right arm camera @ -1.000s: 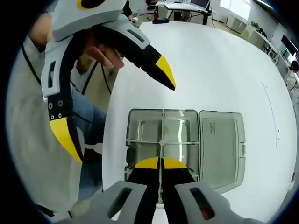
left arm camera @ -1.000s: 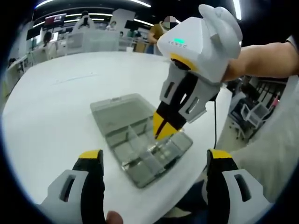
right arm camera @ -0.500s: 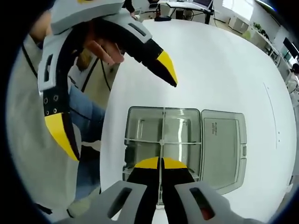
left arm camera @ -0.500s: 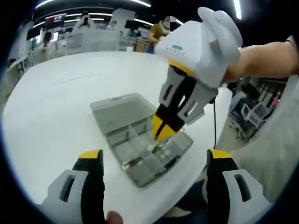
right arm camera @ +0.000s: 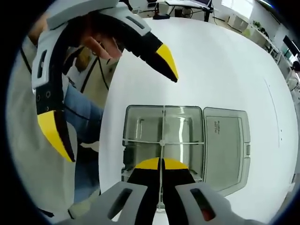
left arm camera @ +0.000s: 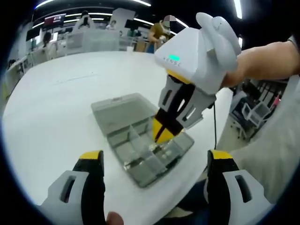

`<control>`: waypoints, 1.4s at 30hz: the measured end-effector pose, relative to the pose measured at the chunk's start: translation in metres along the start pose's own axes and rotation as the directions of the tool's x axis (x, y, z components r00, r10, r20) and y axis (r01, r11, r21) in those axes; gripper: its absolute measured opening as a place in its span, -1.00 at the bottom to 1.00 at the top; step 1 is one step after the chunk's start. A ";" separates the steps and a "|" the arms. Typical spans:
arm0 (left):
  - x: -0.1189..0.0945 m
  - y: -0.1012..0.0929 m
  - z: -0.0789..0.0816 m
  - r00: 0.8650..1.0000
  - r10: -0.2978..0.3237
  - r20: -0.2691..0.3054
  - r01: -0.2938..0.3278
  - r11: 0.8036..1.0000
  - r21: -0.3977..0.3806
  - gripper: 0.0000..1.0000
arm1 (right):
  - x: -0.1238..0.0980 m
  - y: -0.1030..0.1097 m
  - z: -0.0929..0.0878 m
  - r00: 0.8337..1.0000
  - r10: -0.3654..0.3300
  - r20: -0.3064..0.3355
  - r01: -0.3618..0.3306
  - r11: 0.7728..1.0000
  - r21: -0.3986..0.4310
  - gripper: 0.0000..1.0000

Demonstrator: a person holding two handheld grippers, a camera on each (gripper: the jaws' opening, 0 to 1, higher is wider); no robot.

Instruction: Insert the divider into the dual guide fixture by aligning both edges with the guide slots and pushing it downward to the bottom, including one-sided entry, uneven engagement, binding, and posture correction.

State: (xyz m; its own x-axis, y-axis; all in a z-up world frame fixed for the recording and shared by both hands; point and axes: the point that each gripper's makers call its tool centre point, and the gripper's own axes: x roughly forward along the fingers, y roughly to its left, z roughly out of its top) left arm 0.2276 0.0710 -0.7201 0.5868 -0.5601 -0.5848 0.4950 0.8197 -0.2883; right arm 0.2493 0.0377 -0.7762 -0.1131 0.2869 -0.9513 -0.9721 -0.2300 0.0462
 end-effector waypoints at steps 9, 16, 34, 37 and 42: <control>0.000 0.000 -0.001 1.000 -0.001 -0.002 0.001 1.000 0.000 0.78 | 0.001 0.001 0.001 1.000 -0.002 -0.003 0.002 1.000 -0.007 -1.00; 0.001 -0.001 -0.001 1.000 -0.005 -0.003 0.005 1.000 -0.002 0.78 | 0.001 0.001 0.001 1.000 -0.002 -0.009 0.002 1.000 -0.016 -1.00; 0.002 0.000 -0.002 1.000 -0.002 -0.002 0.002 1.000 -0.009 0.78 | 0.005 0.000 -0.001 1.000 0.003 -0.013 -0.004 1.000 -0.021 -1.00; 0.002 0.000 -0.003 1.000 -0.003 -0.004 0.003 1.000 -0.010 0.78 | 0.005 -0.001 -0.001 1.000 0.004 -0.010 -0.004 1.000 -0.018 -1.00; 0.002 -0.001 -0.003 1.000 -0.005 -0.004 0.005 1.000 -0.009 0.78 | 0.006 -0.002 -0.002 1.000 0.006 -0.012 -0.006 1.000 -0.014 -1.00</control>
State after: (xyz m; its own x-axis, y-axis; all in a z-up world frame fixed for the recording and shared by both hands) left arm 0.2268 0.0693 -0.7230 0.5815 -0.5638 -0.5865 0.4923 0.8178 -0.2980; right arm 0.2506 0.0382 -0.7823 -0.1161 0.2745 -0.9546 -0.9684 -0.2447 0.0474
